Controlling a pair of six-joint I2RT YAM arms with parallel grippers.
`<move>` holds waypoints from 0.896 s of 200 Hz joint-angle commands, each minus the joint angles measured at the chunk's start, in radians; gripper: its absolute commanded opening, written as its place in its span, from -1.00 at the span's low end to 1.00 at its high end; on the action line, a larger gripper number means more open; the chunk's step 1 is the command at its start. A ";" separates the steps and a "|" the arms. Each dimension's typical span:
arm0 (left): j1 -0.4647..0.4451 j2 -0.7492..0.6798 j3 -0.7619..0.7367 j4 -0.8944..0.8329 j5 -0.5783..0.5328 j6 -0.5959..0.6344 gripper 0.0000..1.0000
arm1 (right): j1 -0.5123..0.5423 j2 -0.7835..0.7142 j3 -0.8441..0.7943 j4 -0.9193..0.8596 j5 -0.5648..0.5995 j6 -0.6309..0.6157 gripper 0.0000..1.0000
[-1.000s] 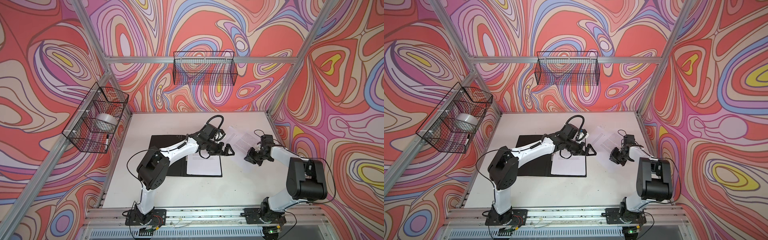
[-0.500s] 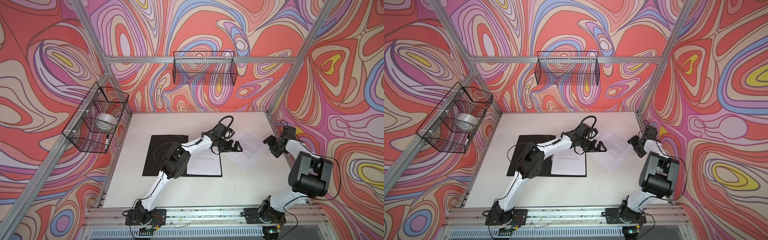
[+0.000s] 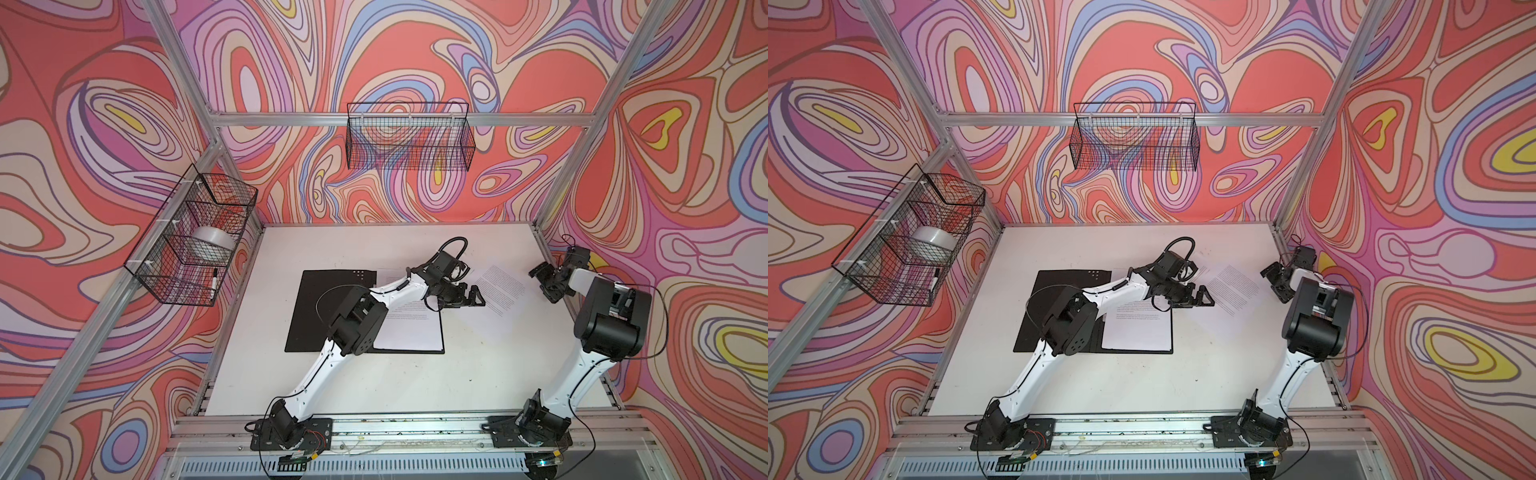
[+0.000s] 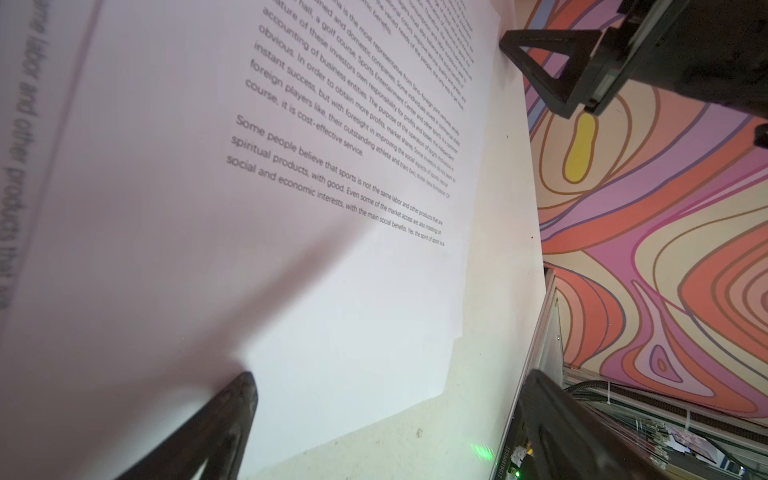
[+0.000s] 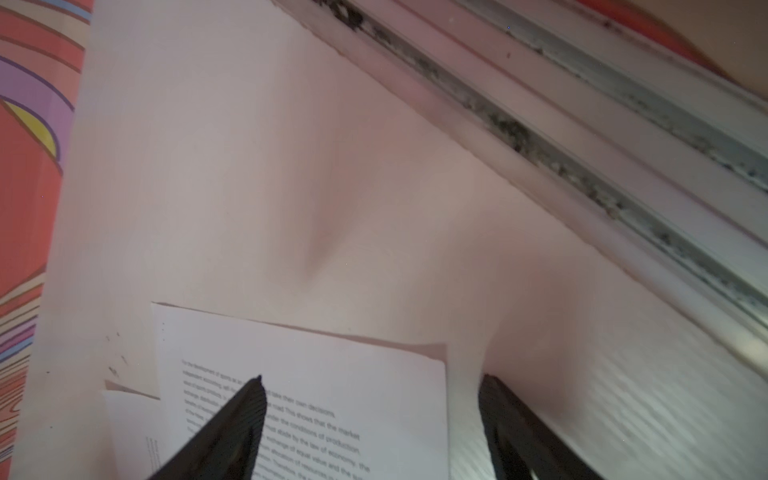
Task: Put the files into the folder
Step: 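Lift the sheet with the right gripper while the left moves toward it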
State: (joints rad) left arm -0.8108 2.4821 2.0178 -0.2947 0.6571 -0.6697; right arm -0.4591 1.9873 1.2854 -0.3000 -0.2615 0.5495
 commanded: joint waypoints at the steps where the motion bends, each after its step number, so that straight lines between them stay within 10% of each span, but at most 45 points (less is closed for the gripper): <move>1: -0.004 0.026 -0.040 -0.058 -0.020 0.005 1.00 | -0.004 0.060 -0.002 -0.030 -0.078 -0.013 0.68; 179: -0.003 0.083 -0.001 -0.095 0.014 0.015 1.00 | 0.008 -0.154 -0.233 0.011 -0.372 -0.005 0.58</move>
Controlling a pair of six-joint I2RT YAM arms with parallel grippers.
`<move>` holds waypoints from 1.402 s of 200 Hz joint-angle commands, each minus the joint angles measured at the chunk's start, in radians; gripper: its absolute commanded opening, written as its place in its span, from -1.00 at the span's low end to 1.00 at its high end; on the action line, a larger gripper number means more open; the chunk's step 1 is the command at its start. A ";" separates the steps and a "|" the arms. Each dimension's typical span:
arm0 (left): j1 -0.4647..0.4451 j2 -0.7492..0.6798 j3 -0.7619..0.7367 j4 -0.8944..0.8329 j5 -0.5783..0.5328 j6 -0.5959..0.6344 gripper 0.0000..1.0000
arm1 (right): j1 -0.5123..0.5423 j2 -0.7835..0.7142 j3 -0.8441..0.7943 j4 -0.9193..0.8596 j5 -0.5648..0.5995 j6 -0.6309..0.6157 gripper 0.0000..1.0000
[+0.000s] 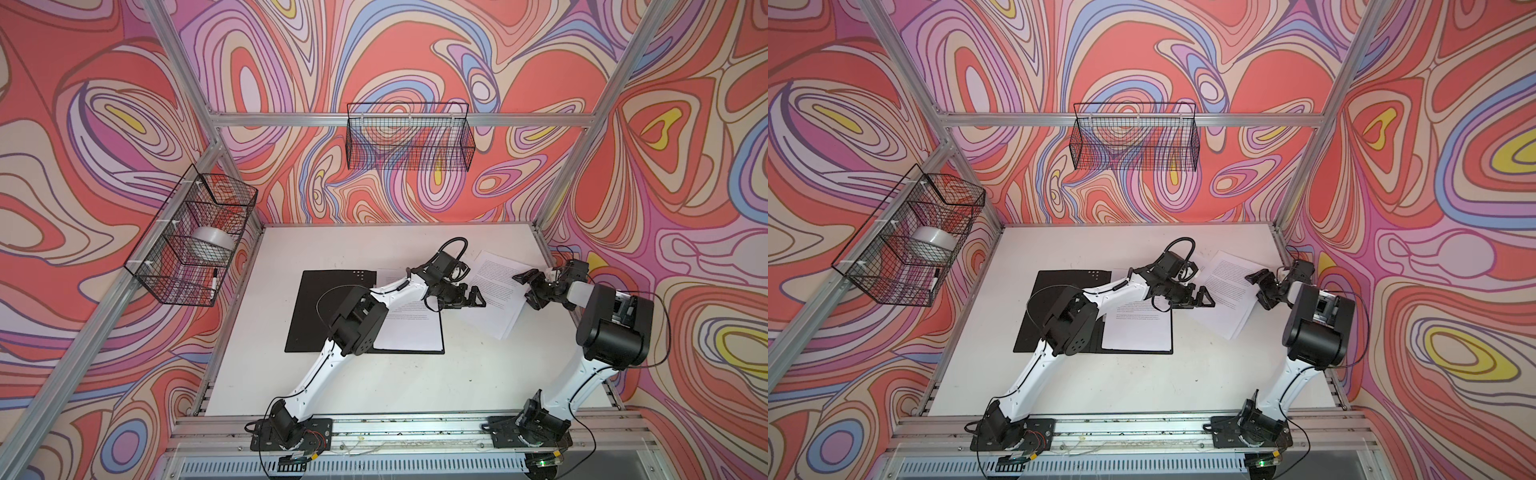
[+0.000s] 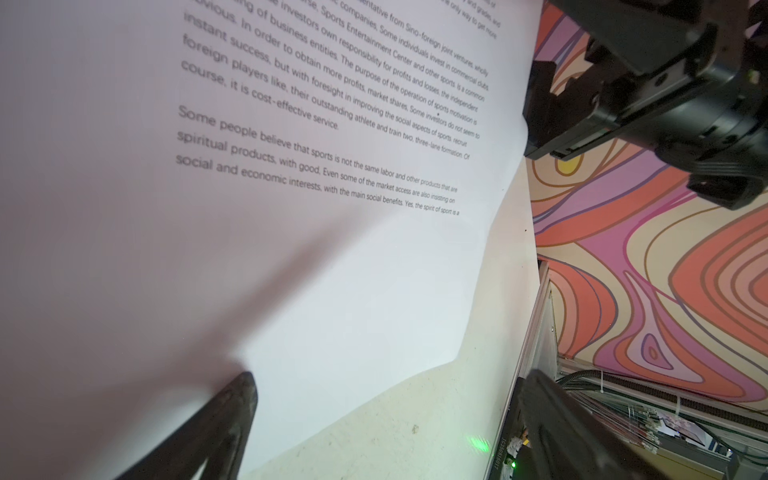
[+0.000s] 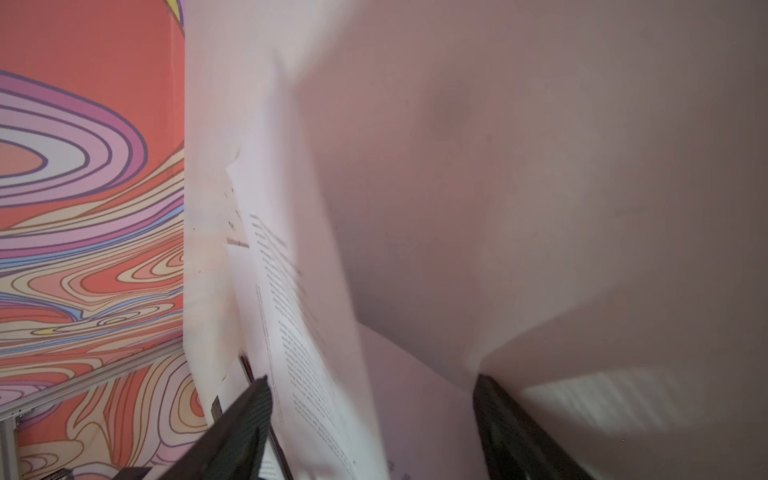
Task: Put the files into the folder
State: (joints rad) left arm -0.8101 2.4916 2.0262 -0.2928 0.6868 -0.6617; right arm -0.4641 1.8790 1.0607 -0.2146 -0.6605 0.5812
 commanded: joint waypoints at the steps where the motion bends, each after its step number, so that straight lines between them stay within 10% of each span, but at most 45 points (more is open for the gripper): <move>1: -0.003 0.072 -0.009 -0.097 -0.015 0.007 1.00 | 0.015 -0.048 -0.008 -0.077 0.033 -0.040 0.59; 145: -0.004 0.065 -0.076 -0.071 0.009 0.015 1.00 | 0.111 0.152 0.364 -0.273 0.216 -0.240 0.60; 280: -0.004 0.077 -0.073 -0.063 0.020 0.011 1.00 | 0.121 0.033 0.110 -0.079 0.051 -0.126 0.42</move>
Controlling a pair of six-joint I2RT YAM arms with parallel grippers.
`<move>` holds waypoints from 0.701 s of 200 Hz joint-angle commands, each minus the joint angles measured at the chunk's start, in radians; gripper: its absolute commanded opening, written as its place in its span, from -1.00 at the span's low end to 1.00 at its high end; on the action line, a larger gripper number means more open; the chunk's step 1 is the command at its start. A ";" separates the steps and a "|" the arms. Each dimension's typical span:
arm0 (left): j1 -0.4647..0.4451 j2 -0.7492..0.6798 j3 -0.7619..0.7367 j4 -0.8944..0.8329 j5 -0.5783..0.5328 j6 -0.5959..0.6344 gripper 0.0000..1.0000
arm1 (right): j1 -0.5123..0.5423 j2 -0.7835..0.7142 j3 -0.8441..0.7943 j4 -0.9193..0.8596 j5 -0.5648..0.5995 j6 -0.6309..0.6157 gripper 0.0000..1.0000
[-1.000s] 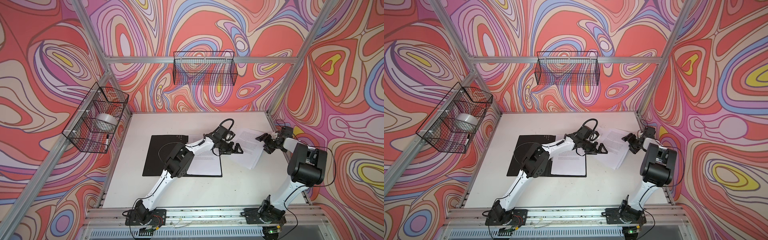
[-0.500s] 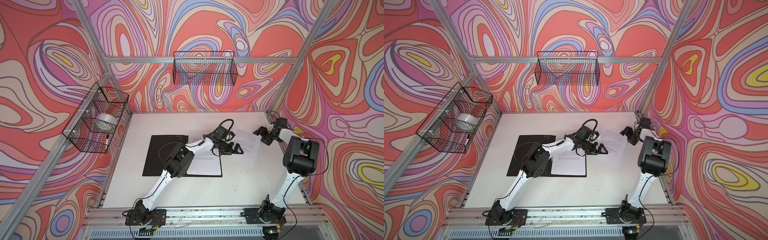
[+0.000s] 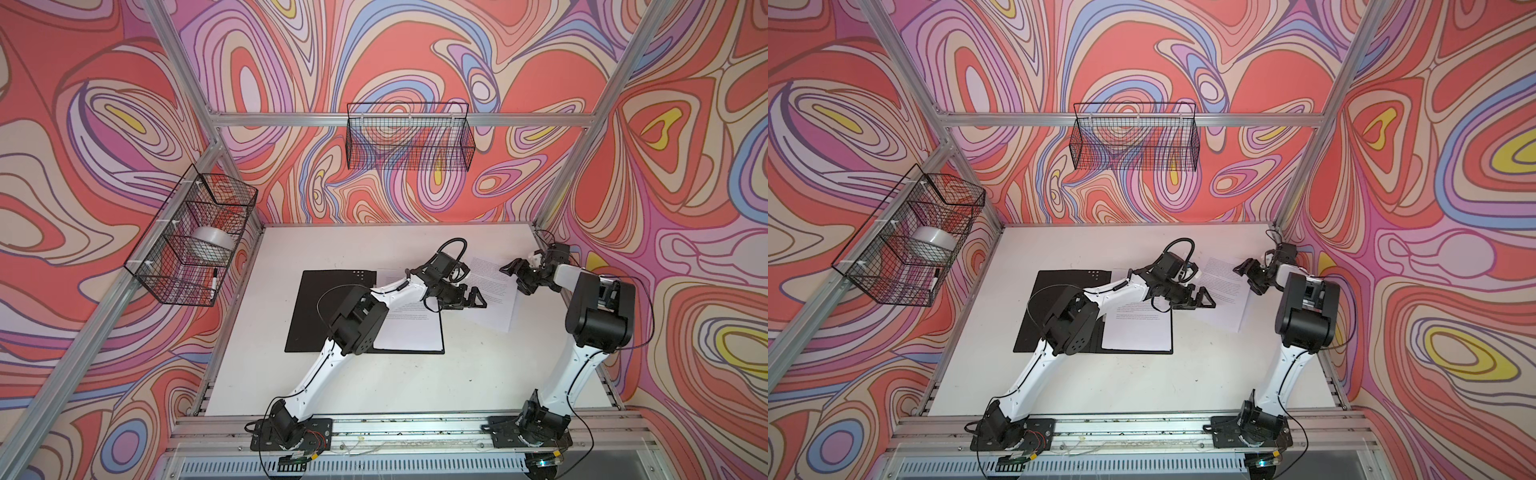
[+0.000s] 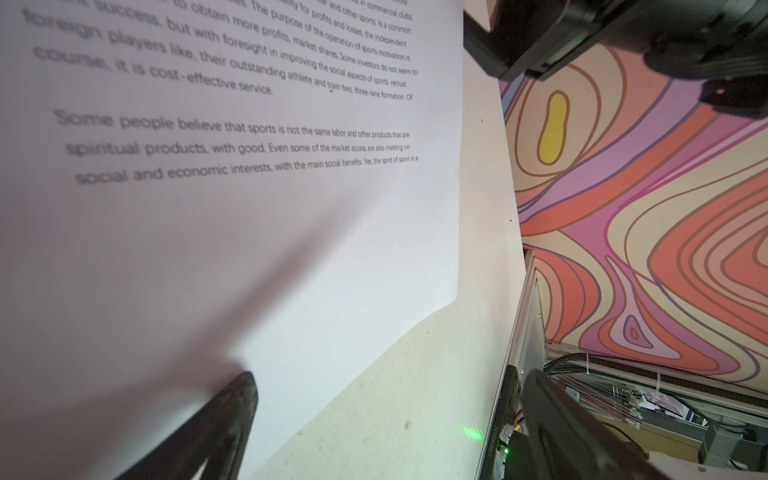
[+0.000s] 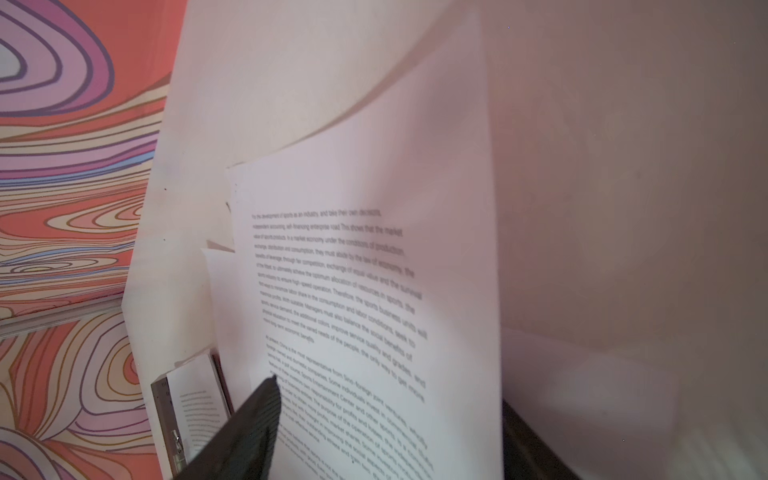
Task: Put the files into the folder
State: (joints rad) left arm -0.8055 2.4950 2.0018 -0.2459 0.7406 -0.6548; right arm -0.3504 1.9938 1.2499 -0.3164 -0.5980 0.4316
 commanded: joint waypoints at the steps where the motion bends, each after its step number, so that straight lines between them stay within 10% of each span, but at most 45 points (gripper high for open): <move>1: -0.009 0.075 -0.049 -0.111 -0.034 0.003 1.00 | 0.008 -0.085 -0.083 0.025 -0.013 0.024 0.42; 140: -0.007 0.062 -0.052 -0.105 -0.019 -0.009 1.00 | 0.008 -0.130 -0.228 0.129 -0.018 0.065 -0.59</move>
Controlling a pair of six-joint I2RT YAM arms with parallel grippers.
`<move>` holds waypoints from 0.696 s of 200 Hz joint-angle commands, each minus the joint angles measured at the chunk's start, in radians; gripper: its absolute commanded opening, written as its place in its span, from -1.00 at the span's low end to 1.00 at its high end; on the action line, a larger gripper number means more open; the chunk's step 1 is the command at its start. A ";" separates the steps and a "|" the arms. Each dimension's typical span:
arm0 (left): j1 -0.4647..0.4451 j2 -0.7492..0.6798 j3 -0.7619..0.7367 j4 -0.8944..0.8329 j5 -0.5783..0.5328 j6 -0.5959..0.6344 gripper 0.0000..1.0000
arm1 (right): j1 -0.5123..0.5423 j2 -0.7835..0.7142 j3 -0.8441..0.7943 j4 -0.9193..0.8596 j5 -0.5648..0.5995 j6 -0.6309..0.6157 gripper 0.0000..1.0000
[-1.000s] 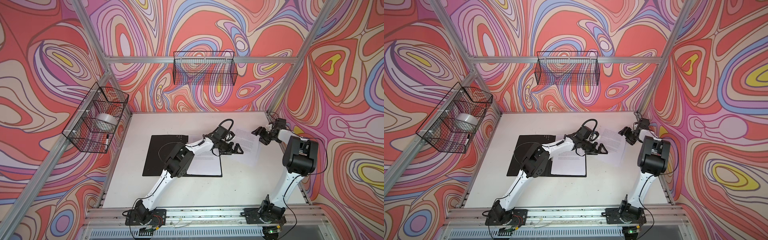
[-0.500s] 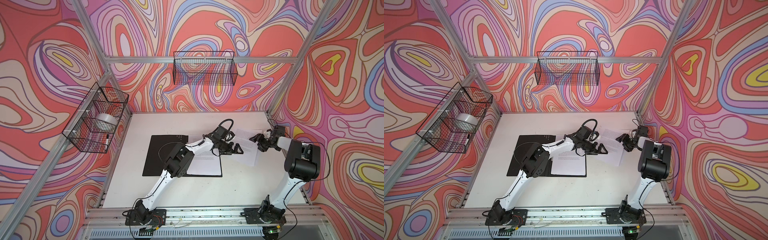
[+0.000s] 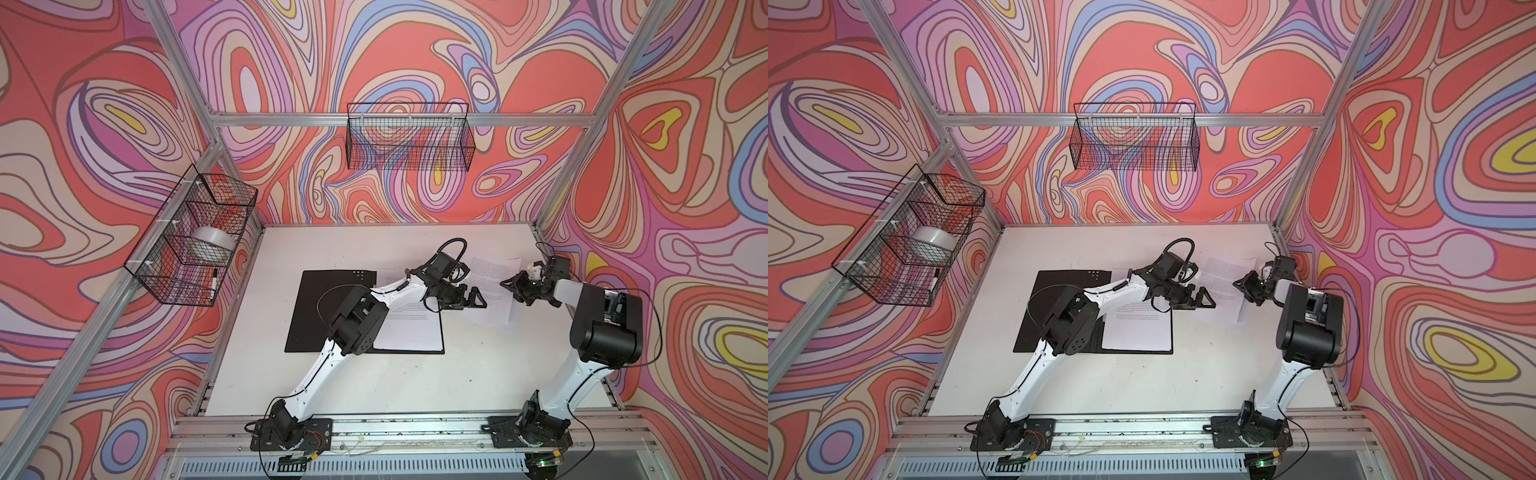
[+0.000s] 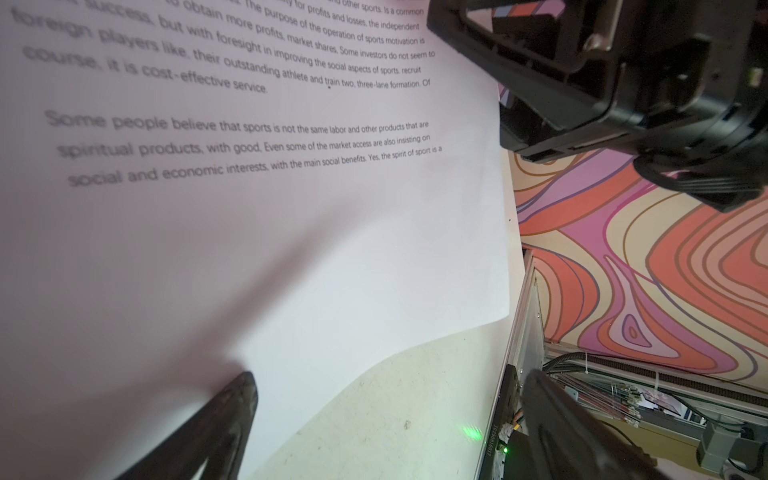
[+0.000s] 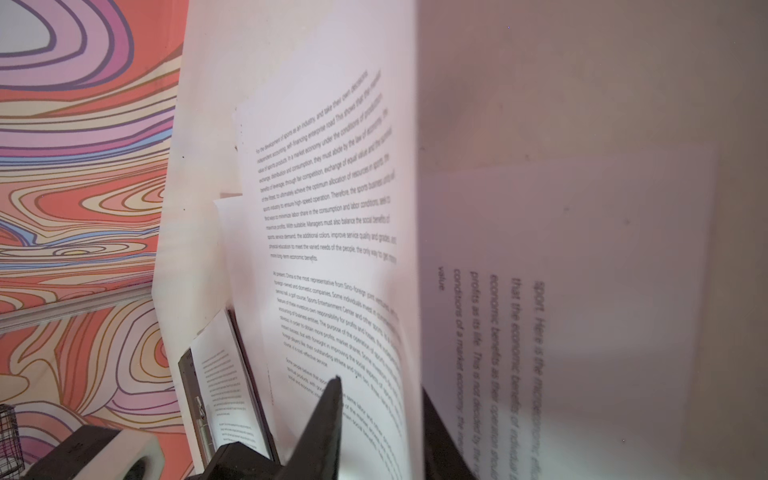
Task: Put the files into the folder
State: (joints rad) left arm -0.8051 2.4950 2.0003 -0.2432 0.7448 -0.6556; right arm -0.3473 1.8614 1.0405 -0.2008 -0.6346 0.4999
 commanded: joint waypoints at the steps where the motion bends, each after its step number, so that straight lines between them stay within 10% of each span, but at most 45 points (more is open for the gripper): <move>1: -0.008 0.062 -0.050 -0.108 -0.023 -0.009 1.00 | 0.004 0.003 -0.019 0.013 0.020 -0.003 -0.60; 69: -0.003 0.053 -0.049 -0.096 -0.007 -0.018 1.00 | 0.004 -0.002 -0.042 0.020 0.024 -0.004 -1.00; 139: 0.017 0.000 -0.015 -0.058 0.055 -0.019 1.00 | 0.004 -0.038 -0.056 0.012 0.021 0.004 -1.00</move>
State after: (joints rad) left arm -0.7975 2.4950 1.9938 -0.2314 0.7895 -0.6640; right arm -0.3473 1.8599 1.0035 -0.1879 -0.6186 0.5034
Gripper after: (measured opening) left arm 0.996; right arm 0.047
